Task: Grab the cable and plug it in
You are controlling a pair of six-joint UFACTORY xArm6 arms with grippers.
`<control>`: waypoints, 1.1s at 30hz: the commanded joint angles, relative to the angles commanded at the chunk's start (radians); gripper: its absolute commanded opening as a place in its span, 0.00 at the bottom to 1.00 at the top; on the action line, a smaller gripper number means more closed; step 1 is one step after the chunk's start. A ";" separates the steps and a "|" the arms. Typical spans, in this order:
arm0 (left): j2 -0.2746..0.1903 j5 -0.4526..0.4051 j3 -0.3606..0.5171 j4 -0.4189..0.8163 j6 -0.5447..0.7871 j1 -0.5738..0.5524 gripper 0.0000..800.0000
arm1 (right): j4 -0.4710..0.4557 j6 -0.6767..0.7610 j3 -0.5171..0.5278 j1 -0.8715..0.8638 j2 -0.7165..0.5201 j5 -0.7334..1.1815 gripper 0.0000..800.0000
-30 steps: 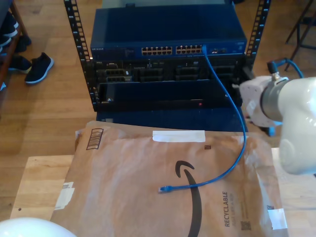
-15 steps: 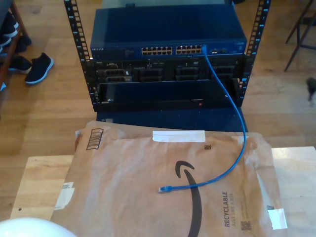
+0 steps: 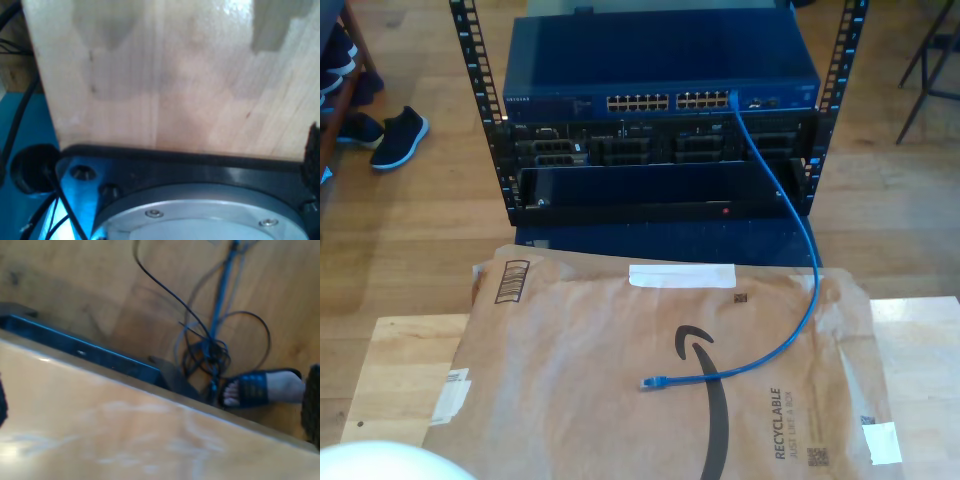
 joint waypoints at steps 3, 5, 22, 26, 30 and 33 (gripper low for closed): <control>0.000 0.002 0.000 0.000 0.000 0.000 1.00 | 0.000 -0.084 0.052 -0.120 -0.021 0.002 1.00; 0.000 0.002 0.000 0.000 0.000 0.000 1.00 | 0.000 -0.106 0.106 -0.175 -0.049 0.018 1.00; 0.000 0.000 0.000 0.000 0.000 0.000 1.00 | 0.002 -0.157 0.276 -0.319 0.009 -0.011 1.00; 0.000 0.000 0.000 0.000 0.000 0.000 1.00 | 0.006 -0.153 0.307 -0.354 0.066 -0.061 1.00; 0.000 0.002 0.000 0.000 0.000 0.000 1.00 | 0.026 -0.150 0.322 -0.408 0.101 -0.097 0.99; 0.000 0.002 0.000 0.000 0.000 0.000 1.00 | 0.037 -0.152 0.322 -0.410 0.101 -0.097 0.99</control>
